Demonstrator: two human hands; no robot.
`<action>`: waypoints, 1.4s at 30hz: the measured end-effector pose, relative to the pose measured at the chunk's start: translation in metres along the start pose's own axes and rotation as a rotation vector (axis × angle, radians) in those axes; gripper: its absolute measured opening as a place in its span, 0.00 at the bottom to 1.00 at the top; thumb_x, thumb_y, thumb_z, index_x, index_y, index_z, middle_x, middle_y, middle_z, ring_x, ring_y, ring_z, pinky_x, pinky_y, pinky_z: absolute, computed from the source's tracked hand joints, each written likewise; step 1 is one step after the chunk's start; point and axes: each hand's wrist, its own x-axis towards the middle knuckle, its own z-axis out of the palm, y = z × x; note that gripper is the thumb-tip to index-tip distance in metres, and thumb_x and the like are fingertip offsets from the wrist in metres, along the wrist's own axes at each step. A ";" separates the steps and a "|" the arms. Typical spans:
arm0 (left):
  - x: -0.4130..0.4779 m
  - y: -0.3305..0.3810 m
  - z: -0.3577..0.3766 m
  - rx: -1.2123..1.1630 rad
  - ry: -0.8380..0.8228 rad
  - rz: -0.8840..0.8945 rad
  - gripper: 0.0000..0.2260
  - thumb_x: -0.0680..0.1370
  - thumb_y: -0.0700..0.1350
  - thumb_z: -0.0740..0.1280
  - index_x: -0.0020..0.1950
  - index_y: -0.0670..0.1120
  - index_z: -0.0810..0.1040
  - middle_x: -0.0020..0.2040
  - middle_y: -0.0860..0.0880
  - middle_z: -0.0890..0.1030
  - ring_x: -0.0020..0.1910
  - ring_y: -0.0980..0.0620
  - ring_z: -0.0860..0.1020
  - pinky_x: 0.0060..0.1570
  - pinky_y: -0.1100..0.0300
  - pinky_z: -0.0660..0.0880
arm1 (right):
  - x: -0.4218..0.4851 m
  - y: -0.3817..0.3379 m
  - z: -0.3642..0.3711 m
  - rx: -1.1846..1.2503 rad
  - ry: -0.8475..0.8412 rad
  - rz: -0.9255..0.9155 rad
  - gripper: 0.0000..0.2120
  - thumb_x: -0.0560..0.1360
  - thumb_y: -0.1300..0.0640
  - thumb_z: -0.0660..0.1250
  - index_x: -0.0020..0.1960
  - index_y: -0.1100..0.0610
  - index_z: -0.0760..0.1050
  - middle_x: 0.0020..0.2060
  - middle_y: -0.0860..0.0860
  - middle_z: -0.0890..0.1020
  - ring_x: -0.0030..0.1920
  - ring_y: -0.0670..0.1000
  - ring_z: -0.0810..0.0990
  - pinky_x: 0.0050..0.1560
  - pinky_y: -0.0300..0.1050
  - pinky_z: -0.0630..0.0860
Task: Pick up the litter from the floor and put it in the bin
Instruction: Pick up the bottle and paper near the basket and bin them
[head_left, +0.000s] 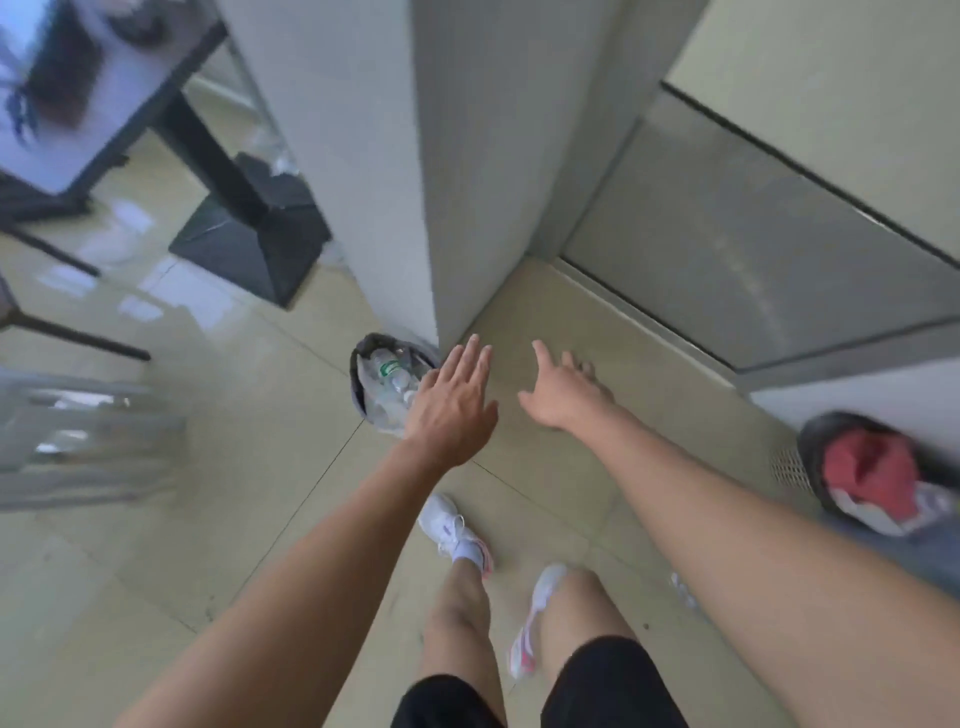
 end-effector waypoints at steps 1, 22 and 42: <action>-0.011 0.025 -0.005 0.009 -0.010 0.030 0.35 0.82 0.57 0.57 0.85 0.46 0.47 0.85 0.47 0.46 0.84 0.48 0.50 0.78 0.47 0.58 | -0.026 0.023 -0.002 0.032 0.017 0.026 0.40 0.80 0.42 0.63 0.84 0.47 0.45 0.81 0.57 0.56 0.79 0.63 0.57 0.72 0.59 0.65; -0.286 0.428 0.192 0.327 -0.378 0.581 0.40 0.82 0.53 0.62 0.84 0.49 0.38 0.84 0.45 0.37 0.84 0.43 0.48 0.75 0.43 0.61 | -0.506 0.482 0.263 0.647 0.235 0.656 0.39 0.79 0.47 0.66 0.82 0.50 0.48 0.78 0.55 0.58 0.74 0.62 0.62 0.62 0.56 0.72; -0.039 0.610 0.582 -0.016 -0.703 0.071 0.39 0.76 0.45 0.71 0.83 0.47 0.54 0.82 0.45 0.57 0.78 0.43 0.62 0.72 0.47 0.68 | -0.074 0.771 0.415 0.893 0.226 0.606 0.31 0.77 0.56 0.69 0.78 0.56 0.62 0.72 0.59 0.67 0.70 0.62 0.67 0.60 0.52 0.71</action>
